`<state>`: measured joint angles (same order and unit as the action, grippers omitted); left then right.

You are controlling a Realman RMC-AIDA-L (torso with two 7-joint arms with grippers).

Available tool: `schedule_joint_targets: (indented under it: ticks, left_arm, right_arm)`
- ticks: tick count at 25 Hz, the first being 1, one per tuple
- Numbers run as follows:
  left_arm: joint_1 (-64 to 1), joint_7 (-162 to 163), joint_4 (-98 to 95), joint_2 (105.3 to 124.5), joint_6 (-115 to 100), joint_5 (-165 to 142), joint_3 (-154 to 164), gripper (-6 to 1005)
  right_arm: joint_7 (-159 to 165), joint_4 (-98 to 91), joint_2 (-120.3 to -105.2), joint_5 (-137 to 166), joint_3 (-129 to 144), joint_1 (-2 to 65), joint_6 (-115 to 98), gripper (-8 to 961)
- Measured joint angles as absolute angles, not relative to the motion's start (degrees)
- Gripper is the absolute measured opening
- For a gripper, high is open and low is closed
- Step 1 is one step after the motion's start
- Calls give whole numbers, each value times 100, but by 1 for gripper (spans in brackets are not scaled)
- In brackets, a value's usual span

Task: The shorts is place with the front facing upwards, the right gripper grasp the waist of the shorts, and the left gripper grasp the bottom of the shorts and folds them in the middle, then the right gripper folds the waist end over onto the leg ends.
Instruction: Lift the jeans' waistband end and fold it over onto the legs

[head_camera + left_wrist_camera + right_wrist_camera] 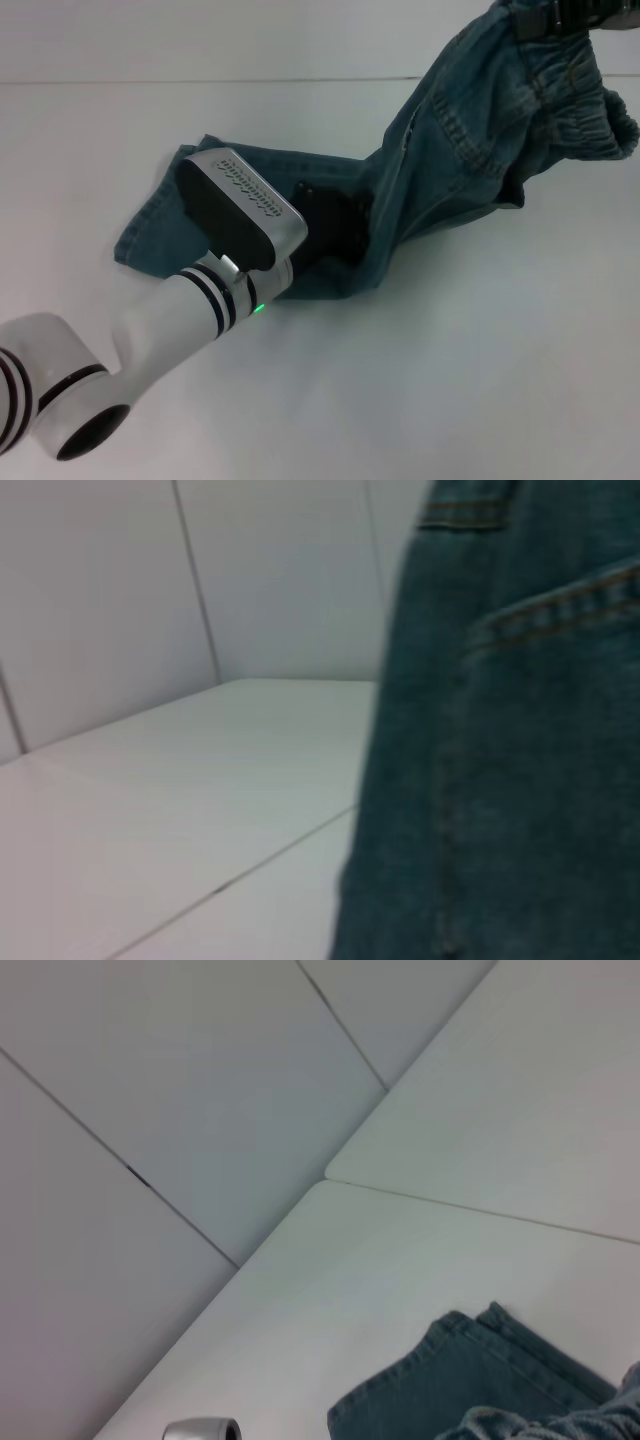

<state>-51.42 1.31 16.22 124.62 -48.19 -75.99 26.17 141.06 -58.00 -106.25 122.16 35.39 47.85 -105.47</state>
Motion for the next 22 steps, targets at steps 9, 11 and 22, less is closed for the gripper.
schedule_joint_targets:
  ticks: [9,11,22]
  left_arm:
    - [-5113,134,1964,12463,-4786,-8741,1702,3]
    - [-5113,133,2050,12463,-4756,-8953,1538,4]
    - [-5046,133,2422,12462,-4615,-9950,822,5]
  right_arm:
    - [14107,-5799,-10647,12220,3765,4892,-10537,105]
    - [14115,-5803,-10645,12214,3784,4896,-10567,105]
    - [14133,-5803,-10624,12214,3788,4896,-10716,106]
